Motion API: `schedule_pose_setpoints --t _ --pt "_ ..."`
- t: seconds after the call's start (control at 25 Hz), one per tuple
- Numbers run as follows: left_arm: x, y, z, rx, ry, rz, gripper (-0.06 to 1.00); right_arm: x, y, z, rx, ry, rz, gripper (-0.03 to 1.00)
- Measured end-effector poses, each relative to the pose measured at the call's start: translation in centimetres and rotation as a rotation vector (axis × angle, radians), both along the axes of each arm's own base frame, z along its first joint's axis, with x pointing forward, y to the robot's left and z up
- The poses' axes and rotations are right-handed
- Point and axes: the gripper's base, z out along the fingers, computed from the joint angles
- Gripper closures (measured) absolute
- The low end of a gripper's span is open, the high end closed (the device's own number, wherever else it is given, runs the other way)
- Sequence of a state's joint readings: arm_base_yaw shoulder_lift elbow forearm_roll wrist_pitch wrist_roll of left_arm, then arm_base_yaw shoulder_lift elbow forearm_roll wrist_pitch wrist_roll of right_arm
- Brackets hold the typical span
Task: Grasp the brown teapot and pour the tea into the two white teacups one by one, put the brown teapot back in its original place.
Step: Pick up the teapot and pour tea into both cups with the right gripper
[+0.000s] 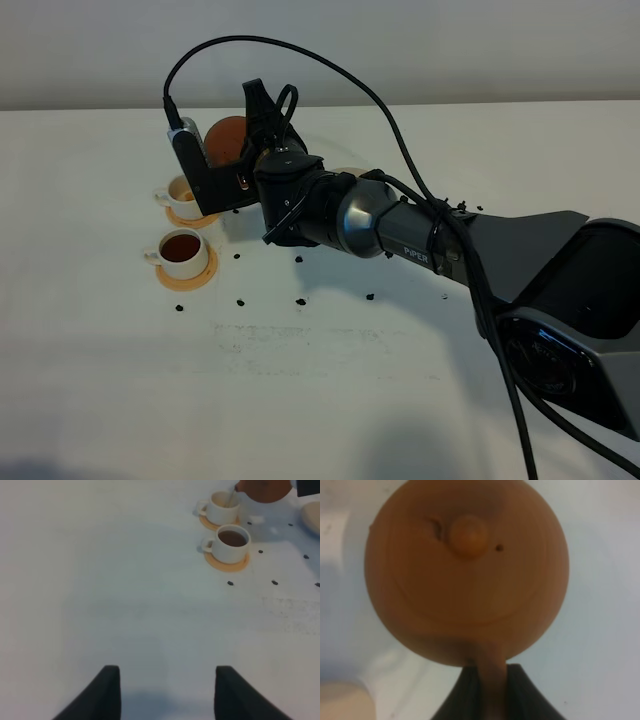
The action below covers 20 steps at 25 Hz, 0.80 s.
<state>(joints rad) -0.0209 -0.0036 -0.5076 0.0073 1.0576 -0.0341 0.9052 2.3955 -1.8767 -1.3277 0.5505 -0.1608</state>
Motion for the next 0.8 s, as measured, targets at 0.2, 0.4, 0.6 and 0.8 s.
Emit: schedule_pose_setpoints --t 0.2,0.4,0.6,0.8 --pt "0.00 0.00 0.00 0.000 0.000 0.000 0.50 0.02 0.02 0.07 -0.011 -0.012 0.008 0.88" --pt "0.00 0.00 0.00 0.000 0.000 0.000 0.50 0.03 0.08 0.17 -0.025 -0.029 0.019 0.88" --pt "0.00 0.00 0.00 0.000 0.000 0.000 0.50 0.04 0.08 0.19 -0.028 -0.033 0.021 0.88" --pt "0.00 0.00 0.00 0.000 0.000 0.000 0.50 -0.40 0.53 0.23 -0.031 -0.039 0.038 0.88"
